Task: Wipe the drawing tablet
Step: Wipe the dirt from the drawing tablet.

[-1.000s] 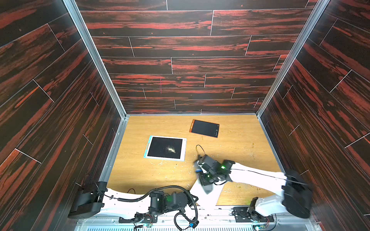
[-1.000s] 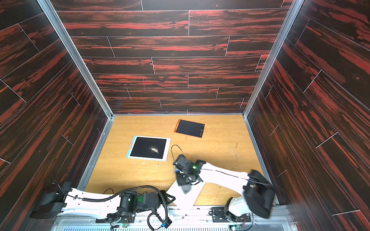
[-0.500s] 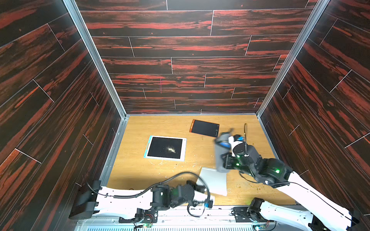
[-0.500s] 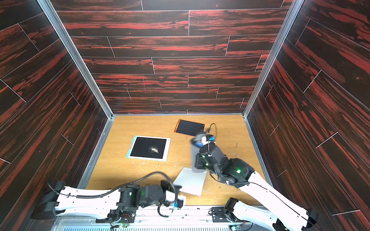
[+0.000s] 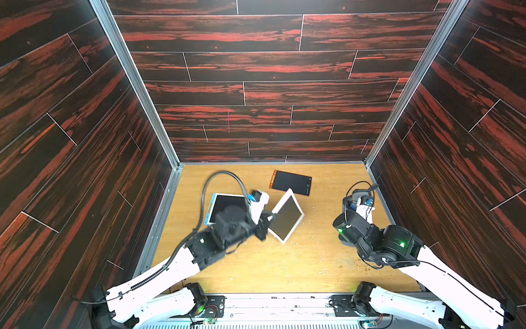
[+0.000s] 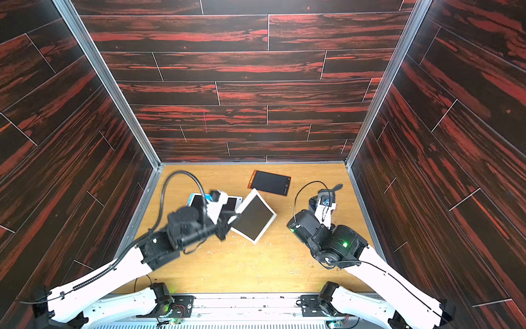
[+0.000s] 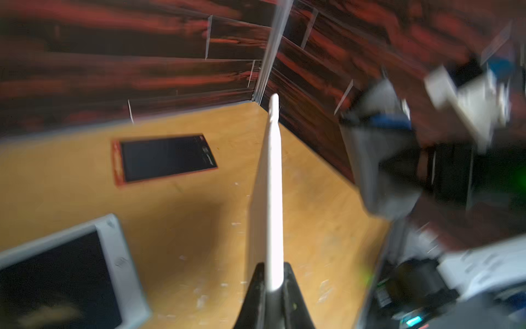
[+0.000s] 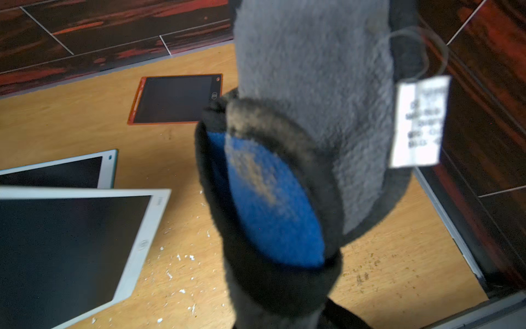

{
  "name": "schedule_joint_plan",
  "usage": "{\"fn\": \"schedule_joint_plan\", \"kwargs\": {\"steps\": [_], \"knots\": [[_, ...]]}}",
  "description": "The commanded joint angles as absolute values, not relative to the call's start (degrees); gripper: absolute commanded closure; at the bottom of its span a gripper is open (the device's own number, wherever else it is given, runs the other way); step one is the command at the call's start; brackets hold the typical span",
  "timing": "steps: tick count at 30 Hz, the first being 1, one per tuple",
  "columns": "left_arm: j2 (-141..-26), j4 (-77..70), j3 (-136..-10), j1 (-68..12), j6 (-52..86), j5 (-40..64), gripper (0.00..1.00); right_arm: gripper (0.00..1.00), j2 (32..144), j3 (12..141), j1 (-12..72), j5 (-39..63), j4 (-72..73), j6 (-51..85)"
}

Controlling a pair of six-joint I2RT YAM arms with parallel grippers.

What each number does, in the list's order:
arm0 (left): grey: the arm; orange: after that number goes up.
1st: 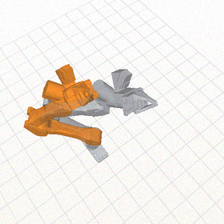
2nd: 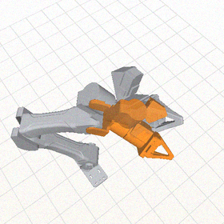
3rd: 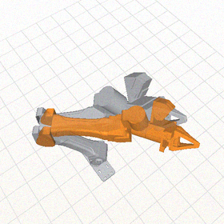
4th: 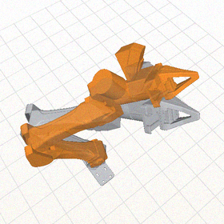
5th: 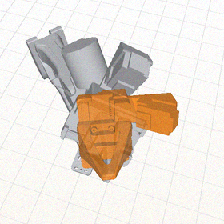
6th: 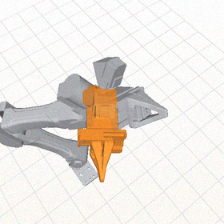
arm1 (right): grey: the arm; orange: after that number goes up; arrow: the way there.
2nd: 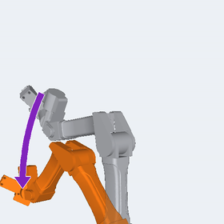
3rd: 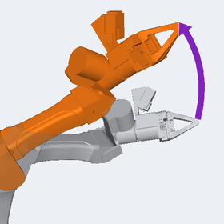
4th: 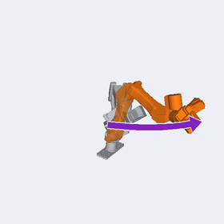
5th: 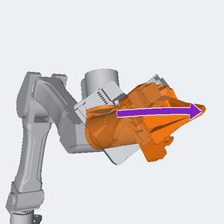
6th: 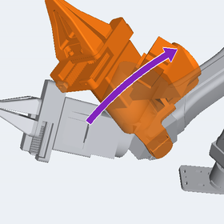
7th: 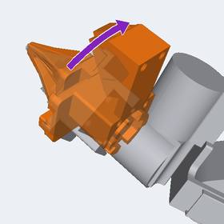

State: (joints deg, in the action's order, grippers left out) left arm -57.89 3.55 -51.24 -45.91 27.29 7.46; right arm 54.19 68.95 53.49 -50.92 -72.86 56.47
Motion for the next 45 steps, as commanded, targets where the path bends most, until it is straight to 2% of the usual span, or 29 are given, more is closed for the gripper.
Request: {"fn": "schedule_joint_plan", "kwargs": {"steps": [1,4,14,19,26,36,39,45], "knots": [[-61.2,-8.2,-48.0,-41.1,55.6,23.0,1.0,1.0,54.8,67.8,53.4,-52.7,-73.5,56.5],[-62.0,-20.1,-41.7,-40.6,64.6,22.9,1.0,1.0,56.6,65.1,53.4,-48.7,-69.1,52.6],[-56.0,-21.0,-29.1,-40.5,67.0,17.3,1.0,1.0,66.4,54.9,53.4,-30.0,-50.5,42.3],[-54.6,-22.3,-24.4,-40.6,69.7,14.9,1.0,1.0,72.2,53.7,53.4,-28.8,-48.5,43.3],[-53.6,-11.9,-25.2,-40.6,65.4,10.1,1.0,1.0,76.8,52.7,52.9,-26.8,-45.0,42.8],[-54.5,-6.1,-24.9,-40.6,62.5,7.7,1.0,1.0,88.2,51.4,52.8,-22.6,-38.1,43.2],[-54.7,-6.3,-24.6,-40.6,62.3,8.1,1.0,1.0,89.5,51.0,52.9,-15.9,-33.5,42.9],[-56.4,-8.5,-24.5,-40.7,62.2,9.6,1.0,1.0,87.3,52.5,53.4,4.0,-21.0,41.5]]}}
